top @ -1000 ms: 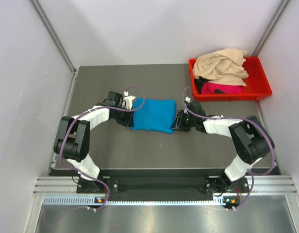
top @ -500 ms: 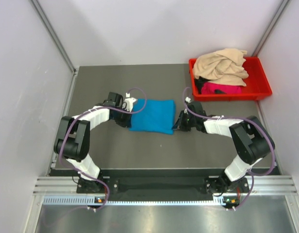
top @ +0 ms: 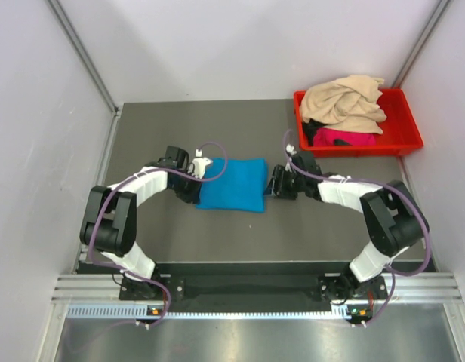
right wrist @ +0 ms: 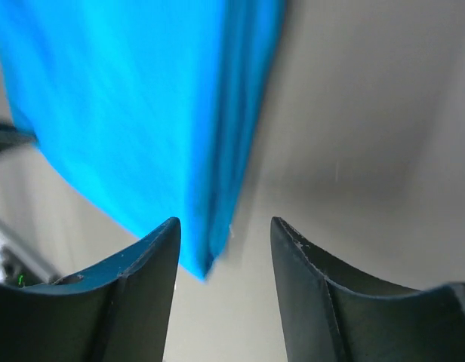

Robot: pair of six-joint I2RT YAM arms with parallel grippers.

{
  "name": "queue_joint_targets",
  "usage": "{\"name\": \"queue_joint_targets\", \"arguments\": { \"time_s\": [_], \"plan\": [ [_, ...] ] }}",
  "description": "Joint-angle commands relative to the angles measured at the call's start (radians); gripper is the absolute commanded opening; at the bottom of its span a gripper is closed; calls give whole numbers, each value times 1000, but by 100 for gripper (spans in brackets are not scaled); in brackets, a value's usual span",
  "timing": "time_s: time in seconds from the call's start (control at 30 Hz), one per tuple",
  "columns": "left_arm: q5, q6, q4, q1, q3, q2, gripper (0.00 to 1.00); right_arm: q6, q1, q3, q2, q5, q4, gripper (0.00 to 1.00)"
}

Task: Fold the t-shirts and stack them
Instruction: Fold the tshirt

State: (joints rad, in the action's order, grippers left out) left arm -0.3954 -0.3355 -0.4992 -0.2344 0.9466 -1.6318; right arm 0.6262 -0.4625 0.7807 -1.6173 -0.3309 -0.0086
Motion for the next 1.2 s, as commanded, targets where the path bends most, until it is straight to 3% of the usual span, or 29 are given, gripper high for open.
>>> {"name": "queue_joint_targets", "arguments": {
  "time_s": [0.0,0.1,0.3,0.5,0.6,0.63,0.7,0.73,0.87,1.17],
  "plan": [
    [-2,-34,-42,6,-14,35,0,-138,28,161,-27,93,-34,52],
    [1,-36,-39,6,-22,41,0,-203,45,316,-114,145,-37,52],
    [6,-37,-38,6,-29,53,0,-223,58,484,-294,93,1,52],
    [6,-39,-32,6,-38,53,0,-203,59,540,-386,30,51,49],
    [7,-39,-30,6,-43,47,0,-184,58,540,-403,12,91,39],
    [9,-37,-30,6,-43,47,0,-178,61,539,-406,16,99,27],
    [10,-40,-35,6,-45,44,0,-163,62,523,-411,47,114,14],
    [10,-42,-36,6,-45,44,0,-157,67,517,-409,58,122,1],
    [17,-60,-50,6,-66,56,0,-117,99,485,-391,144,108,0],
    [21,-74,-61,6,-81,64,0,-114,108,463,-372,168,105,0]
  ]
}}
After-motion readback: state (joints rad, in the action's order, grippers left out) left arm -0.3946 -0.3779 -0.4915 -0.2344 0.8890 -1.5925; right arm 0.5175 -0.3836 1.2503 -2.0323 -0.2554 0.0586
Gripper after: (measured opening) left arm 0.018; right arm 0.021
